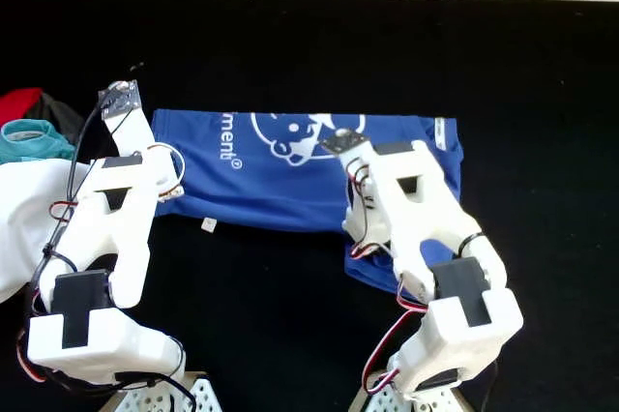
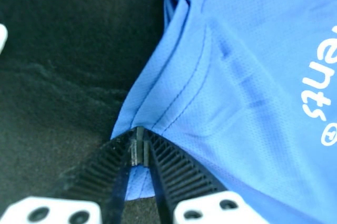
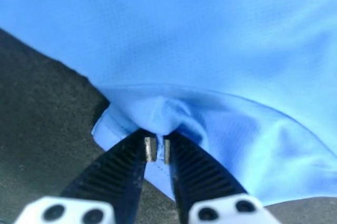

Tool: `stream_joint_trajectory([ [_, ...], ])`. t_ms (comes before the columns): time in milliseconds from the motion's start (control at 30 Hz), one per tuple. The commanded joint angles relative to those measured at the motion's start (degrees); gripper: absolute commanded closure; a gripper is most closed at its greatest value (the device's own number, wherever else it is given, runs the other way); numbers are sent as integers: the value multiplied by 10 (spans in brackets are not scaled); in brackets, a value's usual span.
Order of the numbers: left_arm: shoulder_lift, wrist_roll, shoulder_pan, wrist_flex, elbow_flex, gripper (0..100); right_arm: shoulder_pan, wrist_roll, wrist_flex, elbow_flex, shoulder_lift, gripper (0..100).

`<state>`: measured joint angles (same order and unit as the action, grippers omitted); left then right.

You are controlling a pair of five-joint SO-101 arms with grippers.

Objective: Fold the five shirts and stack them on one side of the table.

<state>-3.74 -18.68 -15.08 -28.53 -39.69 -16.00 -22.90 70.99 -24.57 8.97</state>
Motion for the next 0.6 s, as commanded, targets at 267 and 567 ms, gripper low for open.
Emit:
stream_joint_trajectory([
  [267,3,4,1,16,2,990,3,-4,116,79,-72,993],
  [567,3,4,1,16,2,990,-73,-6,166,78,-72,993],
])
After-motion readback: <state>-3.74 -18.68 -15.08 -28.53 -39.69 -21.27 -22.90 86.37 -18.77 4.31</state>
